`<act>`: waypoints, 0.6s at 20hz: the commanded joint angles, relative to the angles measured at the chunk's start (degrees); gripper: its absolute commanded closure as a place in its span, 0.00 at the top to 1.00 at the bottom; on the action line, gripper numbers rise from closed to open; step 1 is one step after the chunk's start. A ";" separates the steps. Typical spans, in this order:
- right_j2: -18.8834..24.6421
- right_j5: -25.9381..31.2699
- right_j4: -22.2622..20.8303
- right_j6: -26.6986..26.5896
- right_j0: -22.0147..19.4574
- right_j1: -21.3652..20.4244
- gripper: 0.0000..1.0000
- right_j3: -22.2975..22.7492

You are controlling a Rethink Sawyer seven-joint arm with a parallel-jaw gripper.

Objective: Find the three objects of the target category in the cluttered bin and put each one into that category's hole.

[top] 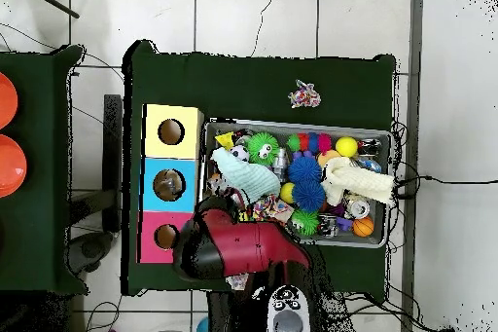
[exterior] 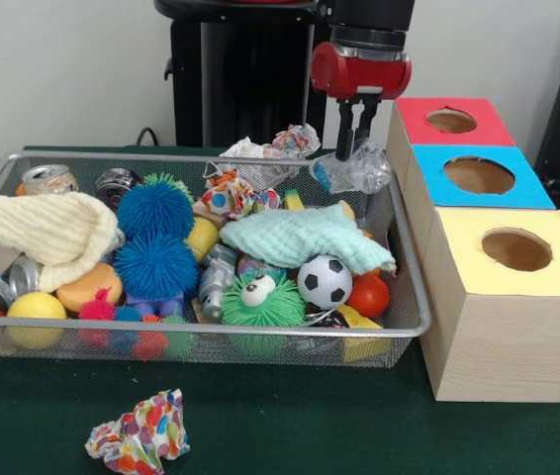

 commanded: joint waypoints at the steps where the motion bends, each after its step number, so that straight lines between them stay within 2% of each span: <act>1: 5.95 7.27 2.91 8.68 -1.81 -1.90 0.00 3.69; 12: 7.60 5.57 2.70 9.12 -3.33 -3.51 0.00 5.43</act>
